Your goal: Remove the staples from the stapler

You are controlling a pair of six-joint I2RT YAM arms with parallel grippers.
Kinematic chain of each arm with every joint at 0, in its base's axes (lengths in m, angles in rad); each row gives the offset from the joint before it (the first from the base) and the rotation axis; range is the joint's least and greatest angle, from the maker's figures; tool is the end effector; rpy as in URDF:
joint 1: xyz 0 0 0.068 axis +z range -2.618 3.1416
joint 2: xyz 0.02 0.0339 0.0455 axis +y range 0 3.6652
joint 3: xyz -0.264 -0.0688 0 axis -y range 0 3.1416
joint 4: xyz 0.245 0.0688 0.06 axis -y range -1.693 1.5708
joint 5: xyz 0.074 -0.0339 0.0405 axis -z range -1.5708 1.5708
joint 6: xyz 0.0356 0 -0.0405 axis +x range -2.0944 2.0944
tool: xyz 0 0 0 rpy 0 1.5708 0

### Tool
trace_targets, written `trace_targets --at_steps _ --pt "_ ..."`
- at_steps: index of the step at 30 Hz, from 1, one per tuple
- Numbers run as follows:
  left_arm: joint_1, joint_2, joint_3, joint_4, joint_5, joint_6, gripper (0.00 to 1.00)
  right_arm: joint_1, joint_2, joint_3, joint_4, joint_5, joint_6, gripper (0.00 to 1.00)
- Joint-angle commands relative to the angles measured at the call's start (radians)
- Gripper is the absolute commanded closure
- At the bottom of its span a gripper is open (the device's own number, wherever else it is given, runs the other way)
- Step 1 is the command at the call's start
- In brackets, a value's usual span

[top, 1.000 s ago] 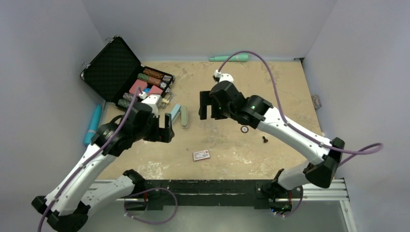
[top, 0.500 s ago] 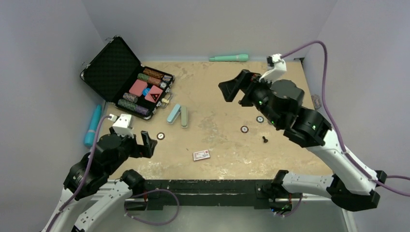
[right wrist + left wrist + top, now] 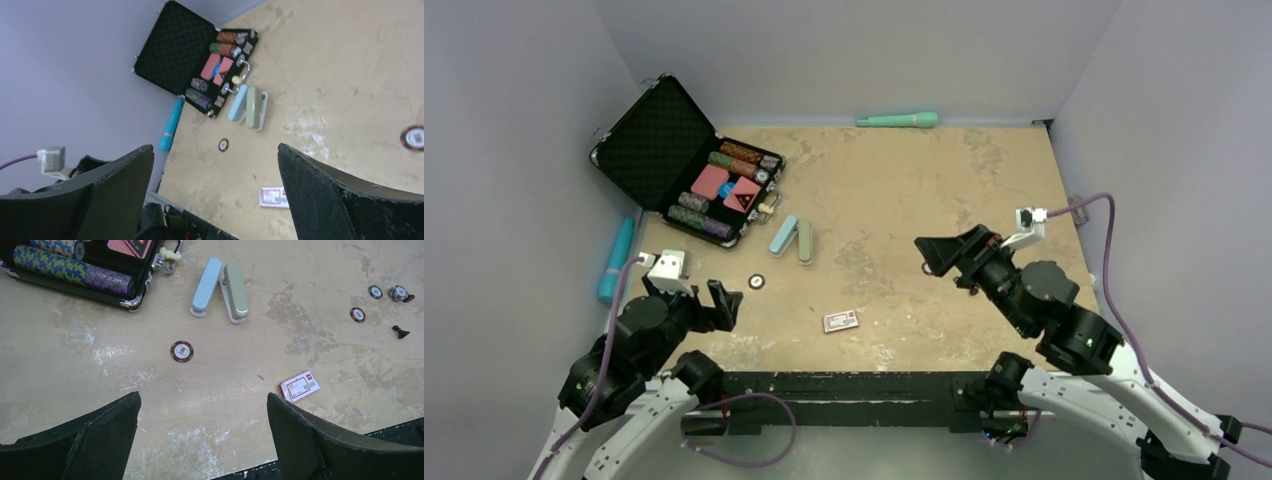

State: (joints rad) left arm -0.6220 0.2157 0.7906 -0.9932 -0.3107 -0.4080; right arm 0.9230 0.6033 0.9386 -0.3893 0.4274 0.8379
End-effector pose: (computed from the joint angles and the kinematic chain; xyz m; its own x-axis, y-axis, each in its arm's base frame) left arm 0.0337 -0.0108 0.3098 -0.4331 -0.1544 -0.8880 0.1698 0.9536 -0.2486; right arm 0.0845 0.0872 0.3948 -0.3755 0.6247 -0.6847 -0.2942 0.6202 0.7272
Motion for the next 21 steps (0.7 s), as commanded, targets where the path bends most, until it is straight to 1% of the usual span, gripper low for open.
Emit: trace_targets --at_steps 1,5,9,15,21 --pt "0.004 -0.003 -0.002 0.053 -0.012 0.027 0.0 0.003 -0.145 -0.181 0.008 -0.013 0.188 0.01" --pt "0.005 -0.011 -0.004 0.051 -0.019 0.026 0.0 0.003 -0.218 -0.244 -0.046 0.012 0.262 0.01" --pt "0.005 -0.011 -0.007 0.052 -0.018 0.026 0.0 0.003 -0.235 -0.275 -0.098 0.026 0.313 0.01" --pt "0.005 -0.009 -0.01 0.055 -0.01 0.029 0.0 0.003 -0.191 -0.282 -0.127 -0.014 0.347 0.01" --pt "0.004 -0.004 -0.01 0.057 -0.008 0.029 0.0 0.002 -0.153 -0.264 -0.13 -0.029 0.335 0.01"
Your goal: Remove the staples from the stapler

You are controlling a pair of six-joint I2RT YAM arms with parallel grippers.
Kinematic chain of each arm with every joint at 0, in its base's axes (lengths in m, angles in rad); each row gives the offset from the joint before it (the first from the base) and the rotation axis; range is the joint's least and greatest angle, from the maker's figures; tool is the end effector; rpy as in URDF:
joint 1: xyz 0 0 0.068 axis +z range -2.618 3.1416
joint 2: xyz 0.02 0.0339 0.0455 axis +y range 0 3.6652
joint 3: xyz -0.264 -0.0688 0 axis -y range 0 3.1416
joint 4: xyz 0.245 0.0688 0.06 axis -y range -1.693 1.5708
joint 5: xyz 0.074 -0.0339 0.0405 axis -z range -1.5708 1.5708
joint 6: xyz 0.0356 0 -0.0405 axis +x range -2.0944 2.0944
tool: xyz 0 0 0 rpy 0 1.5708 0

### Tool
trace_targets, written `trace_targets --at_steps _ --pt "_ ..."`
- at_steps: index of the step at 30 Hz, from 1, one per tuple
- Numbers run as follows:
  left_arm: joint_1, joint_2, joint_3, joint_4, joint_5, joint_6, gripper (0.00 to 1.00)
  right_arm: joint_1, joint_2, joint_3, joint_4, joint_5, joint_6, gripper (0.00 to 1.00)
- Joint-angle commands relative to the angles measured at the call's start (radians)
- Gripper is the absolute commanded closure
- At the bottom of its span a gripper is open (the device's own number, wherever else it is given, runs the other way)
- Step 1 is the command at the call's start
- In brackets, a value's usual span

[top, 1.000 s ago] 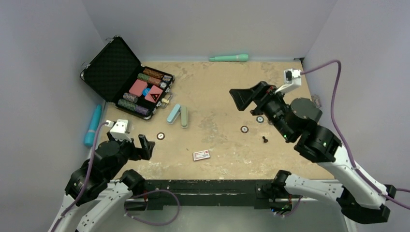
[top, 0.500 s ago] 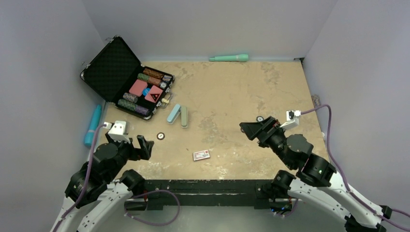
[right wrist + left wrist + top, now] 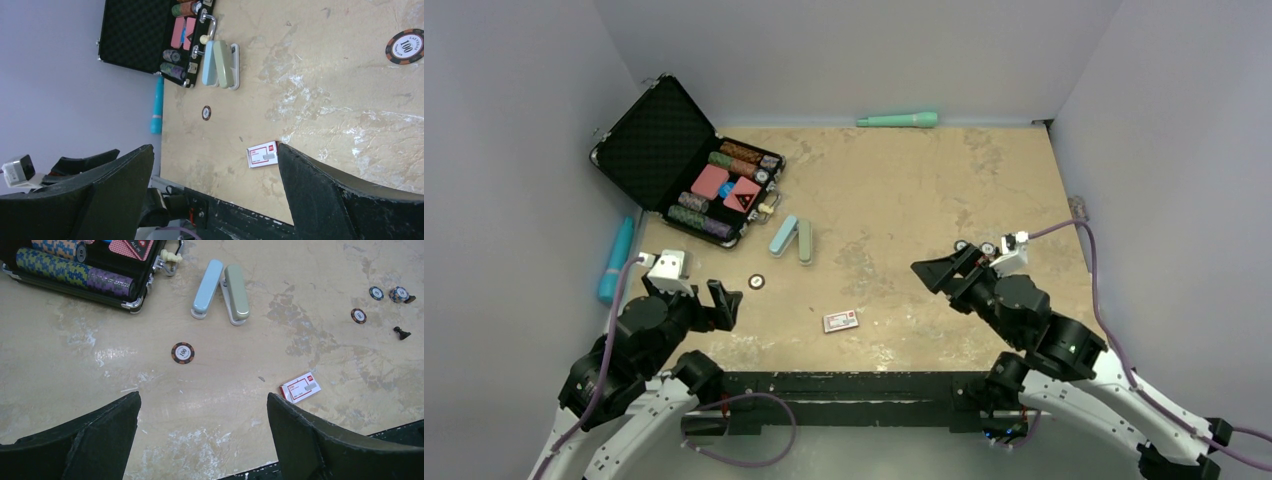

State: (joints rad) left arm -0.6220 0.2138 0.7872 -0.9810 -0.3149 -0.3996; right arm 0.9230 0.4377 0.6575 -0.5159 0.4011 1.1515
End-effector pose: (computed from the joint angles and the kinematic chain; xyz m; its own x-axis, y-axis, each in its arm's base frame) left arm 0.0343 -0.0110 0.3101 -0.4224 -0.1523 -0.8935 0.1721 0.9544 -0.2441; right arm 0.0769 0.0786 0.3062 -0.5364 0.6847 -0.4935 -0.0463 0.5599 0.8272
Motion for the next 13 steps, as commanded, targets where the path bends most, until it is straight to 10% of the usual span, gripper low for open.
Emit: trace_targets --at_steps 1,13 --pt "0.004 -0.001 -0.008 0.044 -0.004 0.021 0.0 0.003 0.015 0.022 -0.004 -0.001 0.02 0.01" --pt "0.004 -0.001 -0.009 0.045 -0.006 0.02 0.0 0.003 0.026 0.08 -0.02 0.001 -0.015 0.01"
